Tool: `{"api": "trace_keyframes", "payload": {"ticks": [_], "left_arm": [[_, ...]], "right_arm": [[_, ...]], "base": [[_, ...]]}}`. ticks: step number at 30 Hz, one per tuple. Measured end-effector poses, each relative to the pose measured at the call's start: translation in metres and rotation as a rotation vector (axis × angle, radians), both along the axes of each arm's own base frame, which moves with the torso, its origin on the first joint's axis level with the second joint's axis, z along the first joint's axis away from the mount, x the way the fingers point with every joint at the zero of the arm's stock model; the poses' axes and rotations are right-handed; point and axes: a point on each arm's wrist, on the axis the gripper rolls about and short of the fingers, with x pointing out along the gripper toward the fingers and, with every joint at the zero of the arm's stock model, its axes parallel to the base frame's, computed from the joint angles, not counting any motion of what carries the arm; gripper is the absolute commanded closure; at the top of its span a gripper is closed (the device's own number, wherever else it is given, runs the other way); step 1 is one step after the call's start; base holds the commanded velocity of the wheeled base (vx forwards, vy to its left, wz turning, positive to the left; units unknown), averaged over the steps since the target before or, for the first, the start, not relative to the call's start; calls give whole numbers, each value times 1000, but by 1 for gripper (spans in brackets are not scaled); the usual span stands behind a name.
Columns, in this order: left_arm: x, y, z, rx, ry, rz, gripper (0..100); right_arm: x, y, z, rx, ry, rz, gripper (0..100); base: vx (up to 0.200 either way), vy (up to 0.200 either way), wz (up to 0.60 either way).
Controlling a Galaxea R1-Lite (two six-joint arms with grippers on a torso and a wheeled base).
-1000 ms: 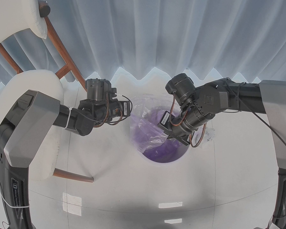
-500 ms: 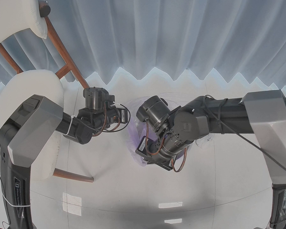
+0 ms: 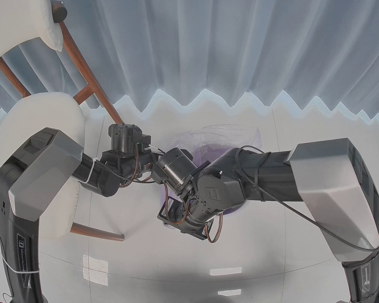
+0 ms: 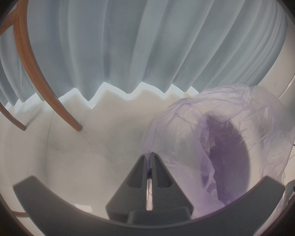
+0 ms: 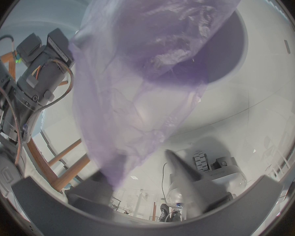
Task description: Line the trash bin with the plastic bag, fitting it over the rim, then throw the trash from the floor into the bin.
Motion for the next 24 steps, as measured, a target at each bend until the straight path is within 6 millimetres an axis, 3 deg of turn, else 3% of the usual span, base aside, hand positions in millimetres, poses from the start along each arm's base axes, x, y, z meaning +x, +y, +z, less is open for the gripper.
{"api": "trace_keyframes", "payload": {"ticks": [6,14,19,24], "left_arm": [[-1,-2,5,-7,-21,-6,100],[-1,-2,9,-9,-61,-12,100],[-2,-3,7,-8,-64,-15,100],[-4,-2,4,-9,-71,-17,100]], "right_arm": [[-5,-3,20,42,-14,-41,0],[-3,-47,62,69,-51,-91,0],[-2,-73,63,-9,-94,-70,0],[10,-84,64,4,-163,-97,0]], "base": [[0,0,0],[0,0,0],[0,0,0],[0,0,0]]}}
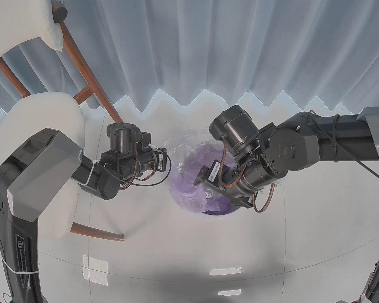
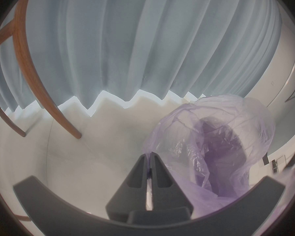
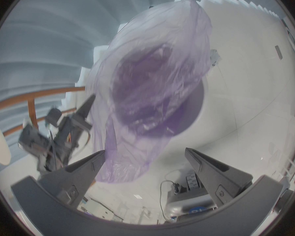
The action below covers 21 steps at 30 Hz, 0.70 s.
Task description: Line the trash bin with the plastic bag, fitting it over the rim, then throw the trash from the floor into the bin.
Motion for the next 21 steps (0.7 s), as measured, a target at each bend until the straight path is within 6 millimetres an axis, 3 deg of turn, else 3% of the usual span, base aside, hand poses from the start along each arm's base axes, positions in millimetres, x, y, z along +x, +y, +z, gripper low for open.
{"api": "trace_keyframes", "payload": {"ticks": [12,17,21], "left_arm": [[-9,6,-11,13,-9,-3,100],[-10,6,-12,16,-4,-6,100],[-10,6,-12,16,-4,-5,100]], "right_arm": [[51,-8,-5,53,-65,-122,0],[53,-9,-1,63,-76,-135,0],[35,-6,13,80,-74,-120,0]], "base": [[0,0,0],[0,0,0],[0,0,0]]}}
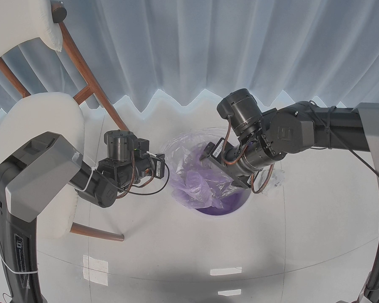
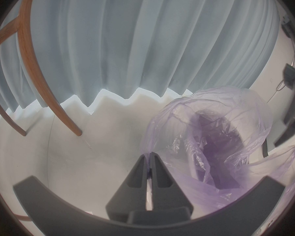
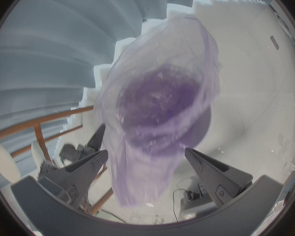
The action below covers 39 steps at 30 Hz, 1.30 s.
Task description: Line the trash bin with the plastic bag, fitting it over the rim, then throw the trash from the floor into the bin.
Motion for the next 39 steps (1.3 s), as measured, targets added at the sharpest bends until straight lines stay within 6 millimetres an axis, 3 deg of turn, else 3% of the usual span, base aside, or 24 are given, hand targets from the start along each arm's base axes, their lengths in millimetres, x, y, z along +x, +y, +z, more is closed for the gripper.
{"api": "trace_keyframes", "payload": {"ticks": [5,12,19,25,28,30,35,39], "left_arm": [[1,2,0,1,-1,5,100],[3,8,1,-2,-6,20,100],[8,15,6,-17,-36,21,100],[8,16,11,-47,-84,-31,100],[5,16,11,-51,-85,-46,100],[4,17,12,-55,-88,-60,100],[0,16,14,-60,-99,-82,100],[-3,14,14,-63,-103,-96,100]], "right_arm": [[-46,22,-6,-22,66,81,0],[-100,57,-48,-68,139,200,0],[-114,90,-80,-102,159,251,0],[-115,111,-86,-101,124,254,0],[-113,107,-77,-86,110,243,0],[-105,95,-60,-61,86,217,0],[-67,42,-18,-13,12,105,0],[-36,-6,3,8,-26,2,0]], "base": [[0,0,0],[0,0,0],[0,0,0],[0,0,0],[0,0,0],[0,0,0],[0,0,0],[0,0,0]]}}
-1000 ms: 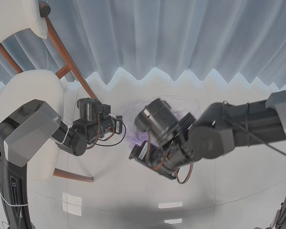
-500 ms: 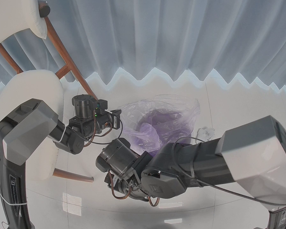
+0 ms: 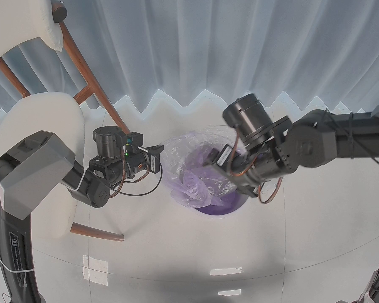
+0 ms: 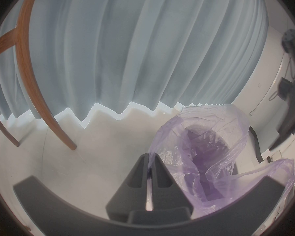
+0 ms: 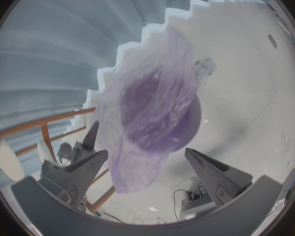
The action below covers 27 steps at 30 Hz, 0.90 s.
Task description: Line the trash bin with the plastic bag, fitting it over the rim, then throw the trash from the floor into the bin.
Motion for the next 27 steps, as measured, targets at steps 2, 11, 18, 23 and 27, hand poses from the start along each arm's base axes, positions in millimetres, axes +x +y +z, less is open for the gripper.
{"api": "trace_keyframes", "payload": {"ticks": [2,11,18,23,27], "left_arm": [[-1,0,0,1,-3,-3,100],[-4,-4,2,24,-24,-25,100],[-6,-11,2,27,-27,-40,100],[-7,-14,2,27,-29,-42,100],[-8,-15,3,27,-32,-43,100]], "right_arm": [[10,-19,6,11,-7,-35,0],[32,-38,1,8,-1,-88,0],[49,-26,-12,2,5,-89,0],[59,-19,-20,-4,1,-95,100],[65,-17,-32,-19,20,-99,100]], "base": [[0,0,0],[0,0,0],[0,0,0],[0,0,0],[0,0,0]]}}
